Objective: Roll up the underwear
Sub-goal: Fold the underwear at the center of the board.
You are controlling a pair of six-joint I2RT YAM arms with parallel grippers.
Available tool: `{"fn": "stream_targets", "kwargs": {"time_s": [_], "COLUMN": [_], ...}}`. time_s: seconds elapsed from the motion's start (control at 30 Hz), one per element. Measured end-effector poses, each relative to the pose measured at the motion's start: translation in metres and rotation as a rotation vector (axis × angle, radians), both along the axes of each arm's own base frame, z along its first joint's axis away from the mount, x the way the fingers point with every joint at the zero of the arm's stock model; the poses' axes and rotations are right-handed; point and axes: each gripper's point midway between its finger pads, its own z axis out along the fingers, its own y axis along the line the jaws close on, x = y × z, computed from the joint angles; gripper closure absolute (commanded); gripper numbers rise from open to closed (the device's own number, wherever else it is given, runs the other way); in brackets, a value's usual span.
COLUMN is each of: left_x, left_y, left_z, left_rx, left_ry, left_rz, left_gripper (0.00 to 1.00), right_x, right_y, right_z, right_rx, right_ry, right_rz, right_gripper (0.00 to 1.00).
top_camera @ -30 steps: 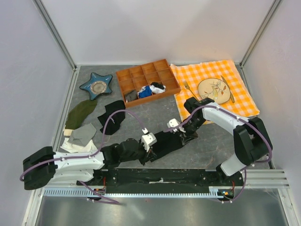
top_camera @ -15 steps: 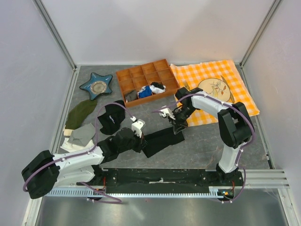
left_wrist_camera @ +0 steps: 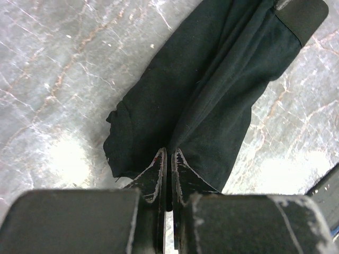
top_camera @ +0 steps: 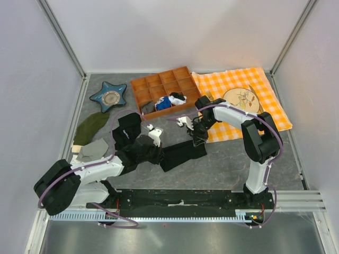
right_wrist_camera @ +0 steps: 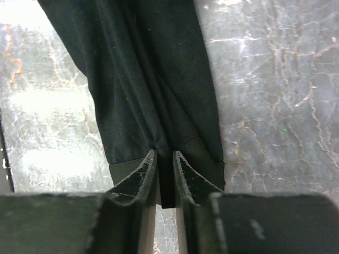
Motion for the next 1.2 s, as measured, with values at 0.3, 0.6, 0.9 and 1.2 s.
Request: {"fn": "stream_targets", "kwargs": {"time_s": [0.3, 0.6, 0.9, 1.2], "left_x": [0.021, 0.039, 0.033, 0.018], "left_y": [0.005, 0.009, 0.018, 0.013], "left_z": [-0.008, 0.025, 0.053, 0.059], "left_rx": [0.061, 0.053, 0.017, -0.036], "left_ry": [0.053, -0.014, -0.059, -0.045], "left_rz": [0.061, 0.122, 0.134, 0.073], "left_gripper": [0.51, 0.43, 0.43, 0.42], "right_x": [0.034, 0.057, 0.050, 0.033], "right_y": [-0.002, -0.001, 0.000, 0.003], "right_z": [0.006, 0.036, 0.036, 0.037], "right_rx": [-0.056, -0.026, -0.012, 0.019], "right_ry": [-0.117, -0.247, -0.226, -0.187], "right_rz": [-0.154, -0.218, -0.188, -0.098], "right_gripper": [0.50, 0.36, 0.32, 0.25]}}
